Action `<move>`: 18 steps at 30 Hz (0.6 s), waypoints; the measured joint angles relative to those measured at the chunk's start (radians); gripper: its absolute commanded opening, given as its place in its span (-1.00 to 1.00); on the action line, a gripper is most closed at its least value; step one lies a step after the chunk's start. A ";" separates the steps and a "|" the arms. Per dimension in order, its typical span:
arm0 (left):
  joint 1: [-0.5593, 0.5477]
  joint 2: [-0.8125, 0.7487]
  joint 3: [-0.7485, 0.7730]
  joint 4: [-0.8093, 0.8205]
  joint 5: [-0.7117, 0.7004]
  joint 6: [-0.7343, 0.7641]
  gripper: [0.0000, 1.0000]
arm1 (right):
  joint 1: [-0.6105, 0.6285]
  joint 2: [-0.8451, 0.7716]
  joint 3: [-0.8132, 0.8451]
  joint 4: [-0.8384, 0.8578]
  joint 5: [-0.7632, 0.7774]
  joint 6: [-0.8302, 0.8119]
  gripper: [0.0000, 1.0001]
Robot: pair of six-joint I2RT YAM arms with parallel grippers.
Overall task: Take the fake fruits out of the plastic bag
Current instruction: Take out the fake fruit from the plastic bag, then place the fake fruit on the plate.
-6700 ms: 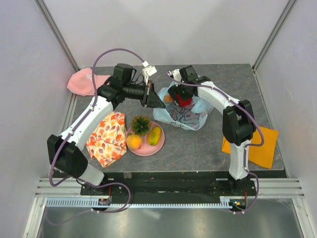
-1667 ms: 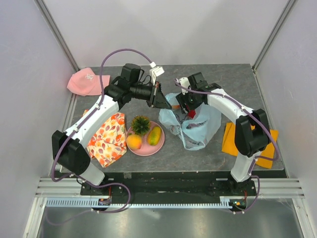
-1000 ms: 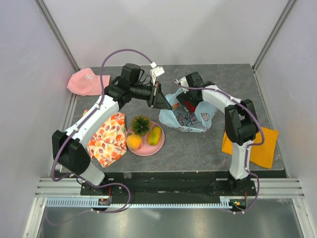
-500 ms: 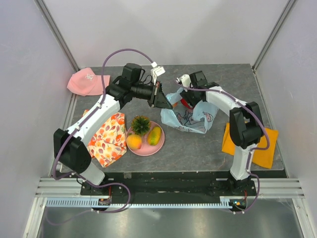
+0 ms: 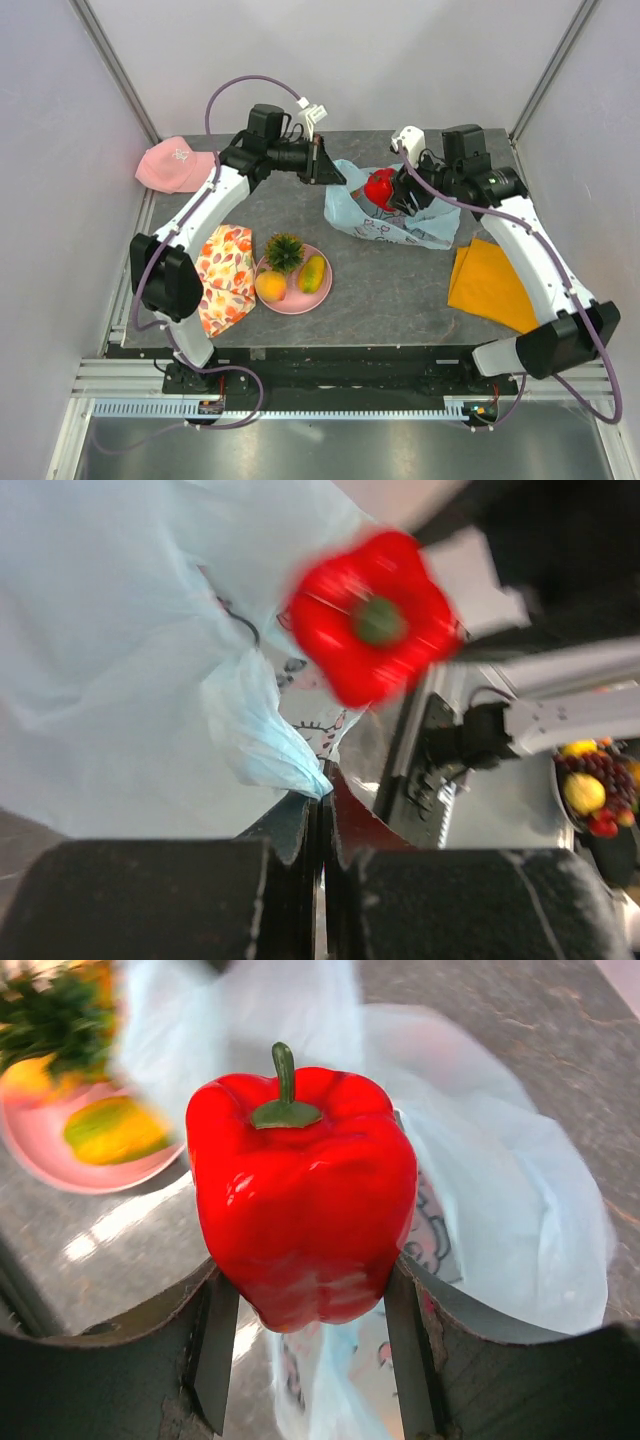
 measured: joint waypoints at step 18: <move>0.043 0.025 0.119 -0.011 -0.145 0.024 0.63 | 0.399 -0.077 -0.023 -0.169 -0.084 -0.205 -0.25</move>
